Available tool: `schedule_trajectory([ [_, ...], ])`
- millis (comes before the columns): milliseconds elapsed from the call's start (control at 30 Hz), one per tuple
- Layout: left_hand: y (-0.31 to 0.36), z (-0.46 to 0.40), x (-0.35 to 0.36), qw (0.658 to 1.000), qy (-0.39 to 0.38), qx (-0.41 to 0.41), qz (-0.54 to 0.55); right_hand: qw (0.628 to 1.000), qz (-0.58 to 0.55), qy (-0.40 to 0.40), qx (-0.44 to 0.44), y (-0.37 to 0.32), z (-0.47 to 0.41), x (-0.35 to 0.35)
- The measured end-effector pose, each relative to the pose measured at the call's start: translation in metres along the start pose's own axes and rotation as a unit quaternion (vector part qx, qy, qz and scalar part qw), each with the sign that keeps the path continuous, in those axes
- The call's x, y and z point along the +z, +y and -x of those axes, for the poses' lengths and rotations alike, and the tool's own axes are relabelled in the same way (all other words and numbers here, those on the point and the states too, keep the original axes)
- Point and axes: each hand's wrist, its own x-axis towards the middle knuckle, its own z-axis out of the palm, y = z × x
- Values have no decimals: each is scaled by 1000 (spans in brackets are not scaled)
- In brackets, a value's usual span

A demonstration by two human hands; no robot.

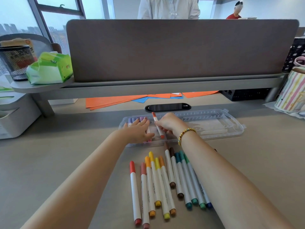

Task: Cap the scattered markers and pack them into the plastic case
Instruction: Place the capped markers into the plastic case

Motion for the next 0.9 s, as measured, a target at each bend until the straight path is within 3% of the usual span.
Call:
schedule_trajectory([
  [167,0,3,8,999,23,9,-32,1000,-3,-11,-5,-4,-3,2],
  [433,-5,2,11,997,70,-15,25,997,77,7,-4,-16,-5,14],
  [600,-5,2,12,999,50,-2,-20,994,105,19,-9,-14,-8,18],
  [767,-3,2,8,997,46,-21,57,984,173,15,-30,-12,-8,19],
  [900,-4,2,10,998,41,-18,44,980,187,15,-67,-4,-1,18],
])
